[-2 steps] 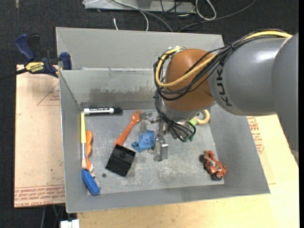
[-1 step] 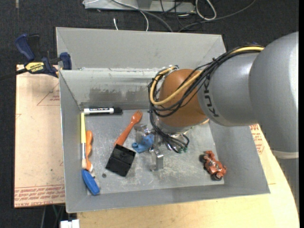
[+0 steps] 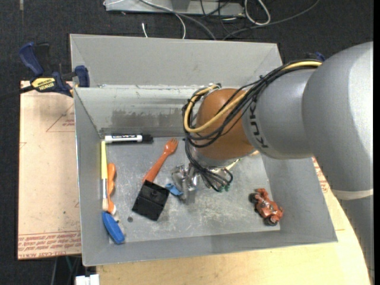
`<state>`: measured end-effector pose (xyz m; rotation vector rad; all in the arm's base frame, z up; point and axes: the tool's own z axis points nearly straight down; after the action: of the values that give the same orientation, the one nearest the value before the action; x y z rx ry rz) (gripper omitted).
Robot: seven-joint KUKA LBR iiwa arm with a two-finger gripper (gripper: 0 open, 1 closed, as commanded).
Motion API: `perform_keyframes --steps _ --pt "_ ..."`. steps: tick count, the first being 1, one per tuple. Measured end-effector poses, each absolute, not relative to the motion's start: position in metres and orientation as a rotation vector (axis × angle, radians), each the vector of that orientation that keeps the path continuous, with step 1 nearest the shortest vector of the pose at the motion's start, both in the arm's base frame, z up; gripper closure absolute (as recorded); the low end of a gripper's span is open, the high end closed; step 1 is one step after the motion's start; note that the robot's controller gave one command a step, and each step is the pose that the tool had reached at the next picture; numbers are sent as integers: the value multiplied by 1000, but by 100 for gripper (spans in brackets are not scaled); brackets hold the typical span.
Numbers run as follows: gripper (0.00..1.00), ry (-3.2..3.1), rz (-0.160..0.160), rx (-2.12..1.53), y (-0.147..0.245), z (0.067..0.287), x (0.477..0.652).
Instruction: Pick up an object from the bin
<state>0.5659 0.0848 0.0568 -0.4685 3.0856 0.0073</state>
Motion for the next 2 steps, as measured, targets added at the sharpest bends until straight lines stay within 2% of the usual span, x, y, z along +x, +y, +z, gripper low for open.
perform_keyframes --steps 1,2 --pt "100 3089 7 -453 85 59 565" --pt "100 3100 7 -455 84 84 562"
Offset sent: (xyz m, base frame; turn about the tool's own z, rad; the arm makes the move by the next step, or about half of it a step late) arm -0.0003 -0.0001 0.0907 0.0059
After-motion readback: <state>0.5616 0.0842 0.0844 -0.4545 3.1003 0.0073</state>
